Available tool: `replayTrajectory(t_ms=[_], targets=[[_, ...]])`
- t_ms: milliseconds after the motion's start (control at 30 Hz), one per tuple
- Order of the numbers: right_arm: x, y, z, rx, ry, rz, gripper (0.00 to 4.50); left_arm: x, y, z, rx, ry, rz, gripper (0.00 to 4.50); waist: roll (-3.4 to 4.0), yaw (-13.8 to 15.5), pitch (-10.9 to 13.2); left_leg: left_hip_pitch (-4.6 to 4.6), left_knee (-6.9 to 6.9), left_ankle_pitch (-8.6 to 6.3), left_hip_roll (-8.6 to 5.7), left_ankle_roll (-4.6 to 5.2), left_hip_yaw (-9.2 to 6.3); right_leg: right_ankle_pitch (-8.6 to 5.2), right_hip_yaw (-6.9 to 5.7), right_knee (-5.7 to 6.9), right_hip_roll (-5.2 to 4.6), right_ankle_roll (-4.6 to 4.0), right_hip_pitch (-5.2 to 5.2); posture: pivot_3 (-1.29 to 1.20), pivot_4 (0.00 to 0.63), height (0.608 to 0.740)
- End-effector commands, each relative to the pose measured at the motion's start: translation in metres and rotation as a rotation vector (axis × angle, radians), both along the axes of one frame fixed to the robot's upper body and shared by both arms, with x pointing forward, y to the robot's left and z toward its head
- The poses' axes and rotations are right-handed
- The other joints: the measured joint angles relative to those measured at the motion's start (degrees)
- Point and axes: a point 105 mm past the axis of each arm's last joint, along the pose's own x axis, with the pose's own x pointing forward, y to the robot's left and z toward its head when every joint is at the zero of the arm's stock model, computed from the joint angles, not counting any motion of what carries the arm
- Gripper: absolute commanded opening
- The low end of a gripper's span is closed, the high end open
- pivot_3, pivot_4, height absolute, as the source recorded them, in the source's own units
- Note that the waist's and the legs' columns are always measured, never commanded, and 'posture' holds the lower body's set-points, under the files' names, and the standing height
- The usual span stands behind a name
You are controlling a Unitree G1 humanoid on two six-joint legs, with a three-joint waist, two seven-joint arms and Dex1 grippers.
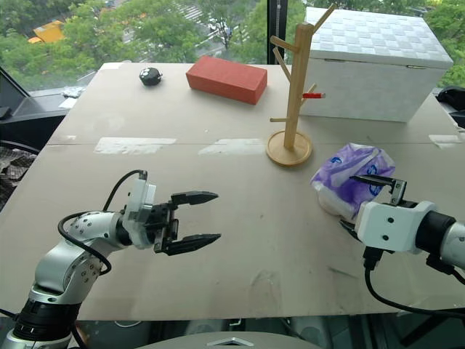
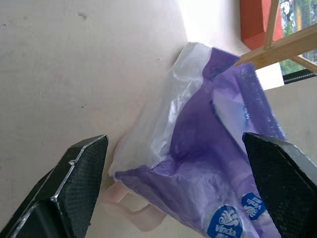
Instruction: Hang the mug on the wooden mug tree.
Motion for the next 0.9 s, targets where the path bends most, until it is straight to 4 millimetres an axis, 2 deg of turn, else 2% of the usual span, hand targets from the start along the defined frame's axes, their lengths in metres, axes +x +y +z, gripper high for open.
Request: replayTrajectory(t_ms=[33,133,233,467,500,633,767,833,900], targets=[[0.008,-0.002,-0.001,-0.032,-0.020,-0.009,4.40,-0.010,-0.003,0.010,-0.019,-0.033,-0.019,4.50,0.00,-0.1,0.0,0.01,0.00,0.00,0.00,0.00,0.02,0.00,-0.01,0.00,0.00,0.01,0.00,0.00,0.150,0.740],[0.012,-0.002,-0.004,-0.028,-0.006,-0.015,4.40,-0.012,-0.004,0.011,-0.027,-0.035,-0.012,4.50,0.01,-0.1,0.0,0.04,0.00,0.00,0.00,0.00,0.03,0.00,-0.04,0.02,0.02,0.01,0.00,0.00,0.150,0.740],[0.017,-0.002,-0.003,-0.017,-0.016,-0.024,3.65,-0.014,-0.005,0.014,-0.051,-0.048,-0.010,4.50,0.01,-0.1,0.0,0.07,0.00,0.00,0.02,0.00,0.00,0.00,-0.05,0.05,0.05,0.01,0.01,0.00,0.150,0.740],[0.021,-0.003,-0.001,-0.015,-0.024,-0.033,0.25,-0.017,-0.007,0.022,-0.107,-0.067,-0.024,4.50,0.00,0.0,0.0,0.07,0.01,0.00,0.01,0.00,0.01,0.00,-0.05,0.07,0.05,0.01,0.01,0.00,0.150,0.740],[0.021,-0.004,-0.001,-0.013,-0.023,-0.035,0.07,-0.017,-0.007,0.022,-0.110,-0.067,-0.023,4.50,0.00,0.0,0.0,0.07,0.01,0.00,0.00,0.00,0.01,0.00,-0.04,0.07,0.05,0.00,0.01,0.00,0.150,0.740],[0.023,-0.005,0.011,0.050,-0.040,-0.067,0.07,-0.016,-0.008,0.021,-0.117,-0.069,-0.014,4.50,0.00,-0.1,0.0,0.07,0.01,0.00,0.00,0.00,0.04,0.00,-0.03,0.07,0.05,0.01,0.01,0.00,0.150,0.740],[0.025,-0.010,0.043,0.238,-0.082,-0.131,0.07,-0.015,-0.009,0.020,-0.122,-0.072,-0.012,4.50,0.00,0.0,0.0,0.08,0.03,0.00,0.00,0.00,0.03,0.01,-0.02,0.12,0.07,0.00,0.01,0.00,0.150,0.740],[0.031,-0.034,0.061,0.270,-0.135,-0.234,0.07,-0.015,-0.010,0.021,-0.132,-0.076,-0.017,4.50,0.01,0.0,0.0,0.08,0.03,0.00,0.00,0.00,0.01,0.01,-0.04,0.12,0.07,-0.01,0.01,0.00,0.150,0.740],[0.042,-0.060,0.068,0.236,-0.192,-0.347,0.07,-0.014,-0.011,0.023,-0.149,-0.074,-0.023,4.50,0.00,0.0,0.0,0.08,0.03,0.00,-0.01,0.00,0.03,0.10,-0.02,0.12,0.06,-0.15,0.02,0.00,0.150,0.740]])
